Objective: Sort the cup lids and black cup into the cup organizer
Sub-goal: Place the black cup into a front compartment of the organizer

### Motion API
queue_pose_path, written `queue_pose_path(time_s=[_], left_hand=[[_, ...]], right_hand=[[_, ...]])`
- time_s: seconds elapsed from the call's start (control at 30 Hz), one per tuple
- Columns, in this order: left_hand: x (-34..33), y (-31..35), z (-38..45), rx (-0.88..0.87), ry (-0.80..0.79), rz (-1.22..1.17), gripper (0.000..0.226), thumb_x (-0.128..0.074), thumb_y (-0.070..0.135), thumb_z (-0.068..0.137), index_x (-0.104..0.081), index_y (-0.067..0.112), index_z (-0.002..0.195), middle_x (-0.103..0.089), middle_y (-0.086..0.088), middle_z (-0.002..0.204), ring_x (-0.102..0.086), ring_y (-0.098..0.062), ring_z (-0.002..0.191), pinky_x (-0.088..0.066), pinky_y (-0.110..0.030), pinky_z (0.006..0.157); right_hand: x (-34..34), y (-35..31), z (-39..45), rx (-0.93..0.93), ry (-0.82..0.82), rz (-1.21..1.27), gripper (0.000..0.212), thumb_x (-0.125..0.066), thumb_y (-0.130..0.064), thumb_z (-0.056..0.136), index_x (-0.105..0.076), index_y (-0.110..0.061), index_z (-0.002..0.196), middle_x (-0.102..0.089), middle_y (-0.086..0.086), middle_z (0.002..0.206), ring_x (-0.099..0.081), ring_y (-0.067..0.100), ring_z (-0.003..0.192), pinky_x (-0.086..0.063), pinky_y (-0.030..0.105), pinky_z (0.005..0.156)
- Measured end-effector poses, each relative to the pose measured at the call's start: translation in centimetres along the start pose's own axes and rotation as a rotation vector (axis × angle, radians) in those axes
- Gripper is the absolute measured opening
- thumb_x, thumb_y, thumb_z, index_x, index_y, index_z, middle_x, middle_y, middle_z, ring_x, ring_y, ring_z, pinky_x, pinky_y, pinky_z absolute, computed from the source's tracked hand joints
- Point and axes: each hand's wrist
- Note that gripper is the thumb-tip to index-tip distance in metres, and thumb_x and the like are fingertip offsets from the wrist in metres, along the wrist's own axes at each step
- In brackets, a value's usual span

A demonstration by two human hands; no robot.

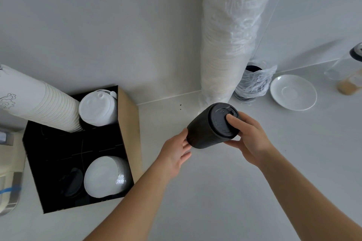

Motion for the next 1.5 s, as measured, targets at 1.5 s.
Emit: queue_pose_path(time_s=[1.5], left_hand=[[12.9, -7.1, -18.1, -0.324, 0.001, -0.456, 0.029, -0.052, 0.038, 0.097, -0.068, 0.015, 0.106, -0.072, -0.002, 0.114, -0.064, -0.017, 0.11, -0.045, -0.038, 0.1]], right_hand=[[-13.2, -0.8, -14.9, 0.156, -0.319, -0.193, 0.024, -0.061, -0.028, 0.094, -0.074, -0.025, 0.114, -0.074, 0.001, 0.118, -0.063, 0.024, 0.118, -0.049, 0.052, 0.103]])
Point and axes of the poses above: each hand's wrist, its own z-axis towards the middle knuckle, its own x-axis out of the back of the hand, y = z × x
